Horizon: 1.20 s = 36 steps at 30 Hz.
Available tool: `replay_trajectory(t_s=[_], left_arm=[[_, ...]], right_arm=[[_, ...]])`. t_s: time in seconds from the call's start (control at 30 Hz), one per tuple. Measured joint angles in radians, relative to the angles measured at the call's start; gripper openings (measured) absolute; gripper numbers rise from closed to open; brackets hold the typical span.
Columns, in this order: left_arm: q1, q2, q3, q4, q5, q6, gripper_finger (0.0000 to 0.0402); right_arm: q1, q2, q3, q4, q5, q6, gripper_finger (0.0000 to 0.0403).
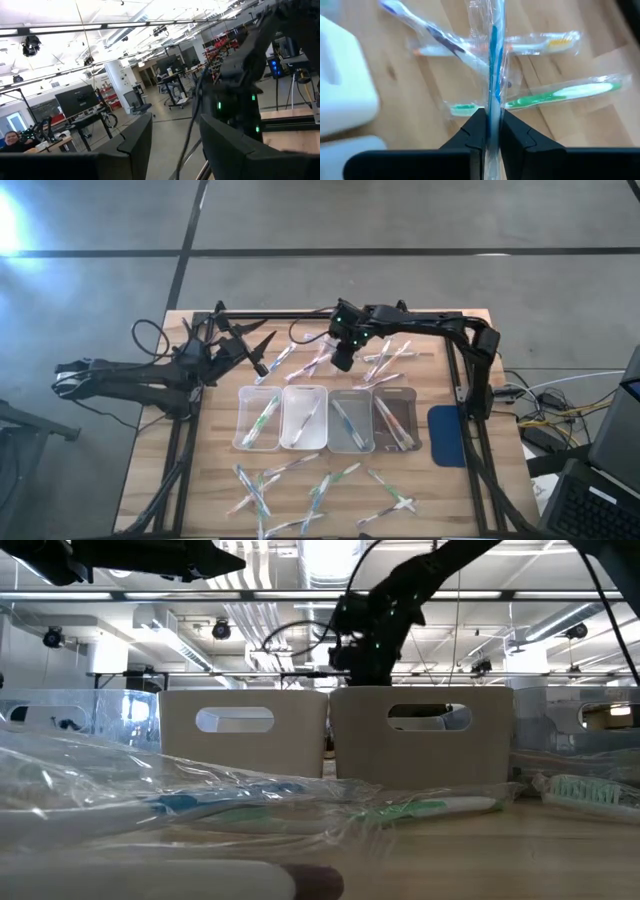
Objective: Pick & Place Toothbrushes
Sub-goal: Put the blue toothbrush into the gray bin
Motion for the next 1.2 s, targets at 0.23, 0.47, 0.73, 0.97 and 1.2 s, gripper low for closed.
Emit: replay_trajectory(t_s=[0.23, 0.47, 0.73, 0.97, 1.2], left_arm=[[0.0, 0.0, 0.0, -0.011, 0.0, 0.0, 0.017], [0.0, 0.0, 0.0, -0.046, -0.003, 0.001, 0.017], [0.0, 0.0, 0.0, -0.066, -0.003, 0.001, 0.017], [0.0, 0.0, 0.0, -0.1, -0.003, 0.001, 0.017], [0.0, 0.0, 0.0, -0.114, -0.003, 0.001, 0.017]], right_arm=[[0.023, -0.105, 0.027, -0.021, 0.003, 0.087, 0.0024], [0.085, -0.198, 0.026, -0.039, 0.009, 0.193, 0.0024], [0.215, -0.254, 0.026, -0.072, 0.083, 0.327, 0.0024], [0.355, -0.258, 0.026, -0.154, 0.203, 0.486, 0.0024], [0.481, -0.257, 0.025, -0.235, 0.314, 0.653, 0.0024]])
